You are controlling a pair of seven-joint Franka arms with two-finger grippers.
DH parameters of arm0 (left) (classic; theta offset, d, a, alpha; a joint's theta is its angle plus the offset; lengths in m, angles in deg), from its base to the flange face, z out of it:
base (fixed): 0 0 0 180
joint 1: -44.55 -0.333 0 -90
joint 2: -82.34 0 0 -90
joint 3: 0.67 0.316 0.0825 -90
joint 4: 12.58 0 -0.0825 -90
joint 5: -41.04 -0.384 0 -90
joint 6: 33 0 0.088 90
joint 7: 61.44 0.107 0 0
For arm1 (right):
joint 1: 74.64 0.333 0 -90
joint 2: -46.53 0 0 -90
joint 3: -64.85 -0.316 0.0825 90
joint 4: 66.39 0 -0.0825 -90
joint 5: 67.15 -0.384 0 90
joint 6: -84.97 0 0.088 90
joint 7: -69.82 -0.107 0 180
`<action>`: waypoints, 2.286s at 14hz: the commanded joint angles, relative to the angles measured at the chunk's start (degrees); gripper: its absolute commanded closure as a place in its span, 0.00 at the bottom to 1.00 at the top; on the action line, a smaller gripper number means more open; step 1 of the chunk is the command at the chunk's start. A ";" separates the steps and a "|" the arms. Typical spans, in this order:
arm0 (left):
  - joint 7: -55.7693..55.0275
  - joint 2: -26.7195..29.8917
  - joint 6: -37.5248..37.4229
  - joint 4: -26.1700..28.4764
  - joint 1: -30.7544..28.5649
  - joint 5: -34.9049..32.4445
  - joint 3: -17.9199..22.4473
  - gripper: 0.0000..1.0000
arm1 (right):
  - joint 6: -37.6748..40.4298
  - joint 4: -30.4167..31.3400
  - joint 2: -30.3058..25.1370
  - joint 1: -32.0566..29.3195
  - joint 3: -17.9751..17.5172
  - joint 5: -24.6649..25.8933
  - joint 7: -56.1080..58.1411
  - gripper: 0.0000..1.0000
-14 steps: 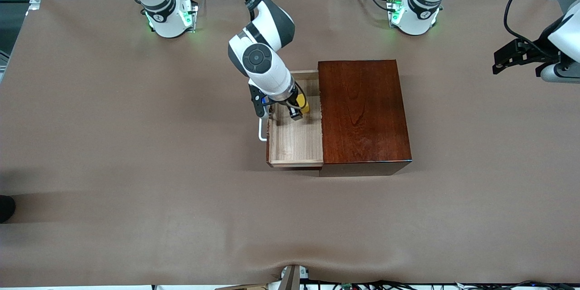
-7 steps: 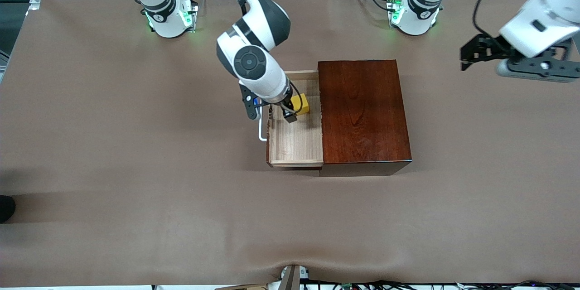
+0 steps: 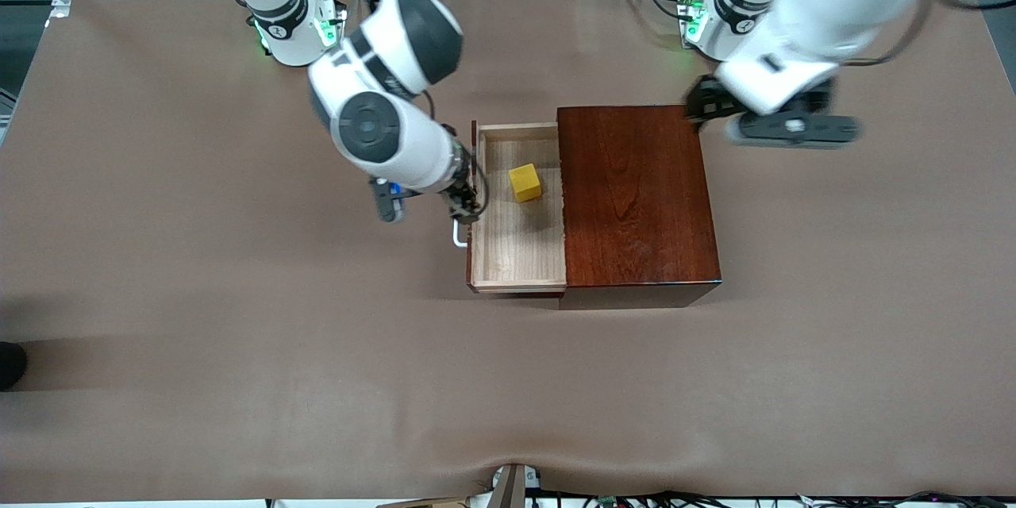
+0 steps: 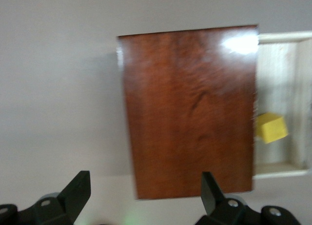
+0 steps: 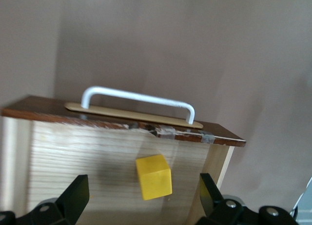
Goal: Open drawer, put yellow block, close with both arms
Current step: 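Withdraw the right gripper while the left gripper reaches the drawer handle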
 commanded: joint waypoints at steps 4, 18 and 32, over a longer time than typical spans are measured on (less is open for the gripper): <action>-25.33 -16.60 6.93 -12.99 14.64 -1.73 0.65 0.00 | 2.47 -2.60 -3.97 -6.77 -0.98 0.28 1.06 0.00; -64.83 -42.28 37.52 -26.27 47.26 -4.21 23.04 0.00 | 10.46 -2.78 -10.39 -18.46 -0.63 0.90 30.22 0.00; -71.35 -47.74 39.40 -26.01 51.06 -3.94 26.76 0.00 | 13.10 -2.78 -12.41 -25.15 -0.63 5.90 52.03 0.00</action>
